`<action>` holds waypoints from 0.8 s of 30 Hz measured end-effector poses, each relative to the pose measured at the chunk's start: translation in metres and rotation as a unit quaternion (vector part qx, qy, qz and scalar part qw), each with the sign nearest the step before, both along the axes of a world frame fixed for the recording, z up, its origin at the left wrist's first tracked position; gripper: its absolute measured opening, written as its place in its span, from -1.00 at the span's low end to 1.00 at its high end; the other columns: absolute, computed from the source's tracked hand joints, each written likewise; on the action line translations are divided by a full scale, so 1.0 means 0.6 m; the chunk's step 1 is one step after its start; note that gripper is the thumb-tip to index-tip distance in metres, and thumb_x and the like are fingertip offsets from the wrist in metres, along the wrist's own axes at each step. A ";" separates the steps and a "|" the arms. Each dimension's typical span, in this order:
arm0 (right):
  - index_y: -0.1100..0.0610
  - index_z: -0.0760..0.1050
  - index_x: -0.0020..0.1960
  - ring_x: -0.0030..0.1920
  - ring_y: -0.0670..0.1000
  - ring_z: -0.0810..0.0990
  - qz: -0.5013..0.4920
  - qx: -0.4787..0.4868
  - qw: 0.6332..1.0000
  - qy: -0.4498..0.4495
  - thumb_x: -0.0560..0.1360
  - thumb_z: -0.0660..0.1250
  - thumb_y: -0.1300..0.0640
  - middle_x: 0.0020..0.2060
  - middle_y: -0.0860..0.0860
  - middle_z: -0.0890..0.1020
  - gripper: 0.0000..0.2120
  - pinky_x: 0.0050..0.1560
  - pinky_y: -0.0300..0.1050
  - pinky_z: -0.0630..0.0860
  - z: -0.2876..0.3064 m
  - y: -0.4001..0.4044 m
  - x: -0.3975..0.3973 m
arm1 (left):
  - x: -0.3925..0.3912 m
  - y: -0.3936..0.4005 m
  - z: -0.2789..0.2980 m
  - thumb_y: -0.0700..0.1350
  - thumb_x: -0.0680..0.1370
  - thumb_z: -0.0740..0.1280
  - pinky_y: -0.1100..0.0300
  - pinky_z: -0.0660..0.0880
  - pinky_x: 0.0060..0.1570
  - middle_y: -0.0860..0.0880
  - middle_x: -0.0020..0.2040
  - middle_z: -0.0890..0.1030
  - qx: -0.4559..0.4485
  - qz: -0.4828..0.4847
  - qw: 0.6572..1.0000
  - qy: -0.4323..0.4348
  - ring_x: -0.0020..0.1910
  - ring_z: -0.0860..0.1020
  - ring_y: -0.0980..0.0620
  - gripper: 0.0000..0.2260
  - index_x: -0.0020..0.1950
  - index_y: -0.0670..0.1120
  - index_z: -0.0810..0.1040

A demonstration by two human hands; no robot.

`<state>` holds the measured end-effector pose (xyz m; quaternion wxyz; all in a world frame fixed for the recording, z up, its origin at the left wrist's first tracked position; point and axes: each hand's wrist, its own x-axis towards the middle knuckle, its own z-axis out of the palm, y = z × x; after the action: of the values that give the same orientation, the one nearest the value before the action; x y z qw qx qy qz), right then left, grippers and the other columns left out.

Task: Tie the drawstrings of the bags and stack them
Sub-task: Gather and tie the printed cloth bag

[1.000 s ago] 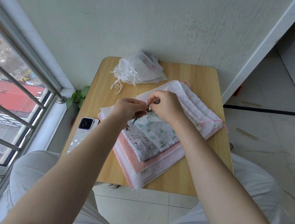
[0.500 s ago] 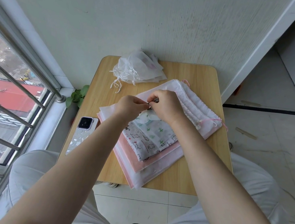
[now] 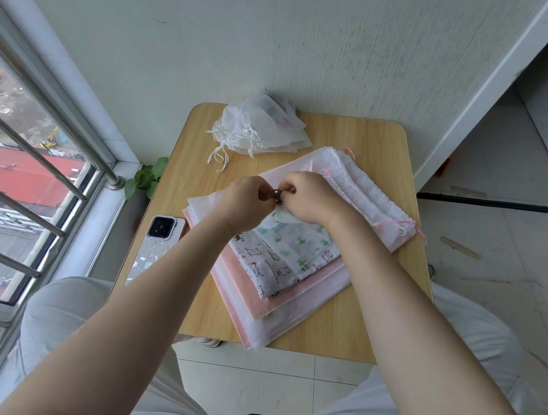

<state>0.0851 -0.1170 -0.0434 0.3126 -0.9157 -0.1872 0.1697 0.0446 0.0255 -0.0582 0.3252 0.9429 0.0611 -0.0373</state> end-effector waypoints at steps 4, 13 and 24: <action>0.25 0.51 -0.14 -0.36 -0.02 0.41 -0.035 0.100 0.976 0.188 0.53 0.21 0.32 -0.37 0.08 0.48 -0.87 -0.31 -0.21 0.32 -0.002 -0.004 0.007 | -0.002 0.002 -0.015 -0.20 0.49 0.34 0.23 0.34 -0.16 -0.08 -0.05 0.63 0.014 -0.013 0.999 -0.046 -0.10 0.51 -0.01 -0.84 0.05 -0.16 0.62; 0.22 0.46 -0.20 -0.42 -0.06 0.31 -0.153 0.233 0.880 0.385 0.58 0.19 0.33 -0.42 0.05 0.41 -0.80 -0.40 -0.25 0.22 -0.016 -0.003 0.009 | -0.016 0.003 -0.027 -0.20 0.44 0.43 0.15 0.49 -0.20 0.10 -0.24 0.54 0.009 0.015 0.990 -0.143 -0.19 0.57 0.00 -0.92 -0.09 -0.07 0.63; 0.23 0.48 -0.19 -0.38 -0.06 0.42 -0.166 0.255 0.899 0.314 0.56 0.26 0.38 -0.35 0.08 0.50 -0.83 -0.37 -0.27 0.37 -0.025 -0.004 0.008 | -0.007 0.004 -0.024 -0.12 0.50 0.42 0.22 0.47 -0.27 0.02 -0.22 0.62 -0.026 0.032 0.997 -0.069 -0.27 0.54 0.05 -0.95 -0.09 -0.08 0.65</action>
<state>0.0899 -0.1197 -0.0582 0.6018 -0.7214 0.0384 0.3404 0.0404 0.0280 -0.0725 0.3542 0.9320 0.0674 0.0362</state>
